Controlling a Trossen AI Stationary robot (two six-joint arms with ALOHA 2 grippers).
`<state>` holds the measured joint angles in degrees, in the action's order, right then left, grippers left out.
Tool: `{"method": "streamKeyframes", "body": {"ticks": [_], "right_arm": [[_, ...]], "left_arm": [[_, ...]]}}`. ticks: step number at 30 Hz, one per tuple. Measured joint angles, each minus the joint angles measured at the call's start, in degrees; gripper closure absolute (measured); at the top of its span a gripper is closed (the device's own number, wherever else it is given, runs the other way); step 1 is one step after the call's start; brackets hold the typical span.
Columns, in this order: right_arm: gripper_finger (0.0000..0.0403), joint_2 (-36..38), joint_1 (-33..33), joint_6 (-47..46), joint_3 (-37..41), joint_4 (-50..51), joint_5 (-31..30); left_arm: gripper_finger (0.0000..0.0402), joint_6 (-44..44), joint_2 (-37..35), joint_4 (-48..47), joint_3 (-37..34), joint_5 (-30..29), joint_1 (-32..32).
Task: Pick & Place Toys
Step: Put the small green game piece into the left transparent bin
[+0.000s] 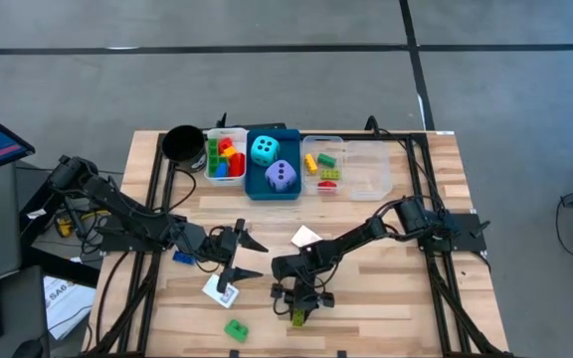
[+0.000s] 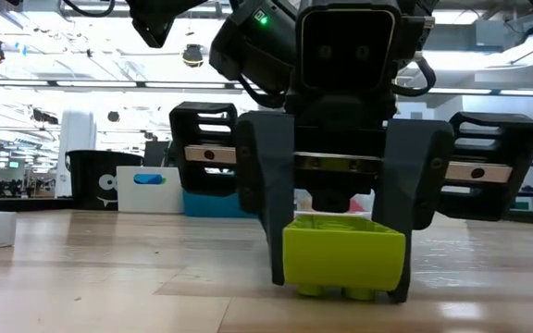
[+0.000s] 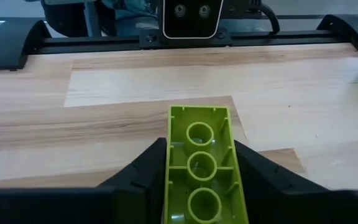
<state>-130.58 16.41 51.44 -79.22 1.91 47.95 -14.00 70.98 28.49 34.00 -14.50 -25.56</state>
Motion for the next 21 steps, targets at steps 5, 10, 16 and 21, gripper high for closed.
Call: {"method": "streamKeyframes", "body": {"ticks": [5, 10, 16, 21], "right_arm": [[0.0261, 0.01, -0.05, -0.02, 0.00, 0.81, 0.40], [0.0252, 1.74, -0.68, -2.84, 0.00, 2.29, 1.51], [0.0266, 6.83, -2.69, -8.31, -0.02, 3.37, 1.69], [0.0266, 12.24, -3.42, -14.26, -0.02, 3.00, 1.67]], "left_arm": [[0.0101, 0.00, 0.00, -0.02, 0.00, 0.00, 0.00], [0.0101, 0.00, 0.00, -0.02, 0.01, 0.00, 0.00], [0.0101, 0.00, 0.00, -0.02, 0.02, 0.00, 0.00], [0.0101, 0.11, -0.38, -1.11, 0.02, 0.00, 0.01]]}}
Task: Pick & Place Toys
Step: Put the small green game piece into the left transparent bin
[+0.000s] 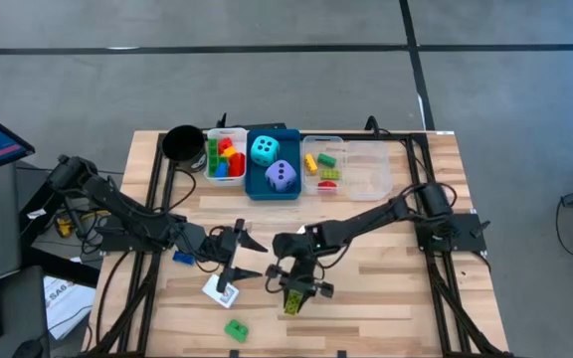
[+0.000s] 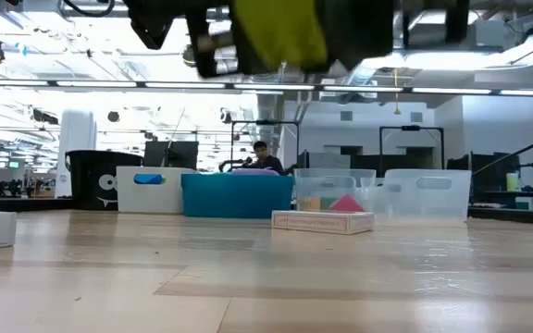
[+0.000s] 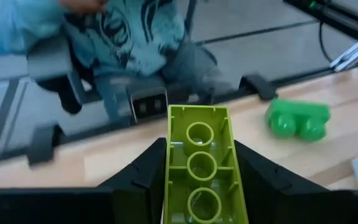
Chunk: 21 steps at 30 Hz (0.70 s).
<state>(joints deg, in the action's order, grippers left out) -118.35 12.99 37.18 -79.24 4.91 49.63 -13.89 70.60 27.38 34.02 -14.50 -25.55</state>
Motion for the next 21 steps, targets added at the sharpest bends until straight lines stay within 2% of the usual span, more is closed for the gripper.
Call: {"method": "streamKeyframes", "body": {"ticks": [2, 6, 10, 15, 18, 21], "right_arm": [[0.0266, 1.85, 0.16, -3.09, 0.00, -0.27, 0.00], [0.0266, 4.60, 0.92, -8.16, 0.00, -1.45, -0.91], [0.0266, 6.07, 1.85, -12.76, 0.00, -3.16, -7.06], [0.0266, 6.12, 1.94, -20.70, 0.00, -8.03, -11.68], [0.0266, 6.12, 1.42, -25.66, 0.00, -10.34, -18.02], [0.0266, 6.12, 0.81, -29.93, 0.00, -13.53, -27.44]], "left_arm": [[0.0101, 0.45, -1.54, -3.30, 0.01, 0.00, 0.01], [0.0101, 0.43, -8.66, -16.32, 0.02, 0.00, 0.01], [0.0101, 0.01, -18.35, -27.81, 0.02, -0.04, -0.71], [0.0101, 3.17, -31.18, -38.69, 0.02, 0.02, -2.51], [0.0101, 4.81, -37.71, -43.29, 0.02, -0.30, -2.72], [0.0101, 6.63, -42.40, -47.50, 0.02, -2.27, -2.72]]}}
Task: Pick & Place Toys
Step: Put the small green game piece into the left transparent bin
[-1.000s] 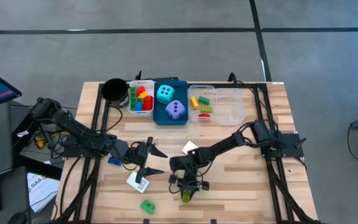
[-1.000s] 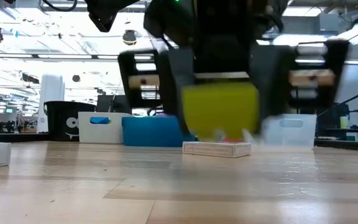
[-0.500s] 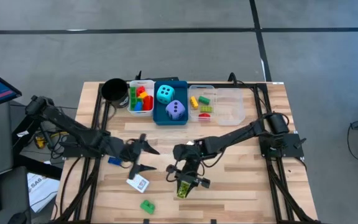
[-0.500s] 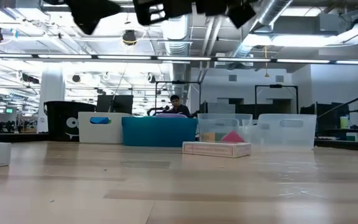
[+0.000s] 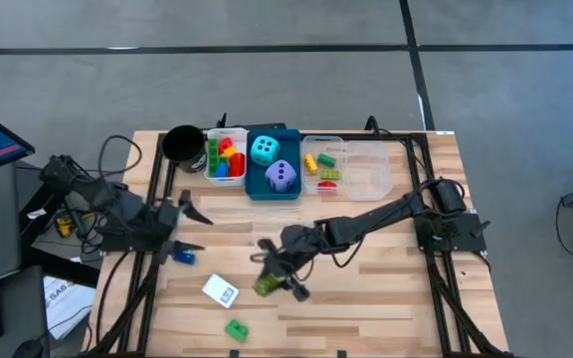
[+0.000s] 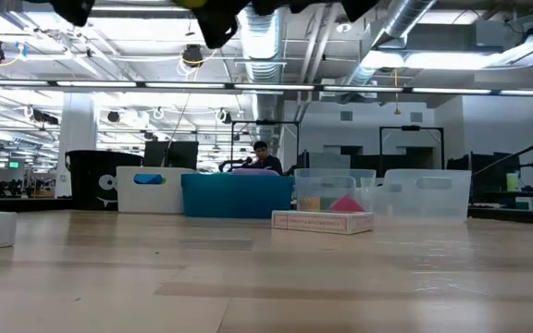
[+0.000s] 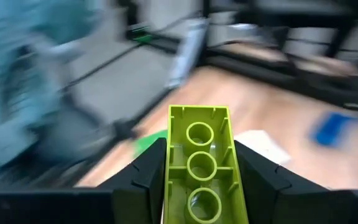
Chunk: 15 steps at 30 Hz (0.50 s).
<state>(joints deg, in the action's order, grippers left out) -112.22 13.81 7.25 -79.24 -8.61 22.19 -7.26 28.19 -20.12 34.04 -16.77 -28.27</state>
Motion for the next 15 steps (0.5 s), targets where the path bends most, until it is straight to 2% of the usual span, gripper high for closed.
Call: {"method": "streamKeyframes", "body": {"ticks": [5, 10, 15], "right_arm": [[0.0266, 0.00, -1.32, -6.48, 0.00, -4.53, -18.15], [0.0266, 0.00, -2.25, -9.28, 0.00, -5.18, -43.21], [0.0264, 0.00, -3.31, -10.43, 0.00, -5.15, -70.61]], "left_arm": [[0.0101, 1.33, -4.28, -6.99, 0.00, -5.41, 0.02], [0.0101, 0.73, -4.74, -12.90, 0.00, -10.24, 0.05], [0.0101, 0.68, -3.46, -13.48, 0.00, -10.65, 0.07]]}}
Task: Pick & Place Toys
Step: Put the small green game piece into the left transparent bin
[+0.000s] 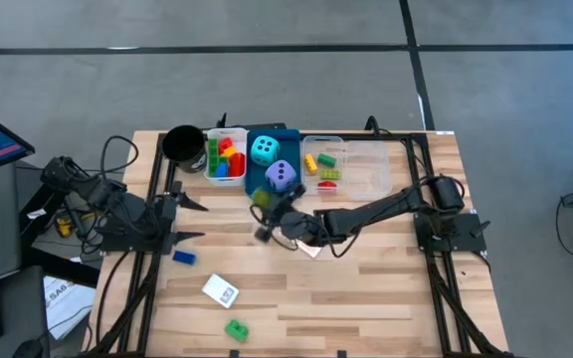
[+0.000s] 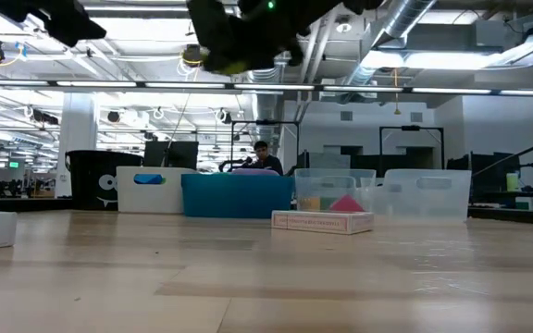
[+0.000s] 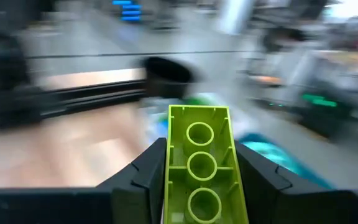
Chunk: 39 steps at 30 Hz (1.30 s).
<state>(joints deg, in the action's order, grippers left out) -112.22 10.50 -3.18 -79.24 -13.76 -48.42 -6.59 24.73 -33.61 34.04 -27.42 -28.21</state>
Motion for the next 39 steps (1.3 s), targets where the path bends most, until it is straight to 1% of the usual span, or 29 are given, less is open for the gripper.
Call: {"method": "streamKeyframes", "body": {"ticks": [3, 5, 7, 9, 13, 16, 19, 25, 29, 32, 35, 39], "right_arm": [[0.0264, 0.00, -1.14, -1.01, 0.00, 0.00, -11.73], [0.0264, 0.00, -2.12, -1.57, 0.00, 0.01, -17.44], [0.0264, 0.00, -3.32, -1.69, 0.00, 0.75, -21.39], [0.0264, 0.00, -4.81, -4.36, 0.00, 3.26, -22.65], [0.0264, 0.00, -8.50, -13.41, 0.00, 11.56, -20.91], [0.0264, 0.00, -11.63, -20.89, 0.00, 20.40, -18.11], [0.0264, 0.00, -14.82, -28.45, 0.00, 29.15, -13.79], [0.0264, 0.00, -20.33, -36.90, 0.00, 42.10, -7.60], [0.0263, 0.00, -22.70, -39.91, 0.00, 48.96, -4.12], [0.0257, 0.00, -23.34, -39.67, 0.00, 50.93, -2.29], [0.0237, 0.00, -22.98, -37.26, 0.00, 51.52, -2.17], [0.0199, 0.00, -22.15, -36.87, 0.00, 51.52, -2.18]], "left_arm": [[0.0101, -0.11, 1.02, 0.10, 0.00, 0.00, 0.00], [0.0101, -0.96, 1.73, 0.11, 0.00, 0.00, 0.00], [0.0101, -2.92, 2.45, 0.17, 0.00, 0.00, 0.00], [0.0101, -4.85, 3.26, 0.16, 0.00, 0.02, -0.02], [0.0101, -7.76, 4.78, 0.18, 0.00, 0.03, 0.00], [0.0101, -9.05, 5.78, 0.18, 0.00, 0.06, 0.00], [0.0101, -9.24, 6.69, 0.18, 0.00, 0.08, 0.00], [0.0101, -9.35, 7.90, 0.20, -0.02, 0.22, 0.00], [0.0101, -9.36, 8.04, 0.23, -0.02, 0.20, 0.00], [0.0101, -9.36, 8.04, 0.24, -0.02, 0.17, 0.00], [0.0101, -9.36, 8.02, 0.24, -0.02, 0.16, 0.00], [0.0101, -9.36, 8.02, 0.25, -0.02, -0.01, 0.00]]}}
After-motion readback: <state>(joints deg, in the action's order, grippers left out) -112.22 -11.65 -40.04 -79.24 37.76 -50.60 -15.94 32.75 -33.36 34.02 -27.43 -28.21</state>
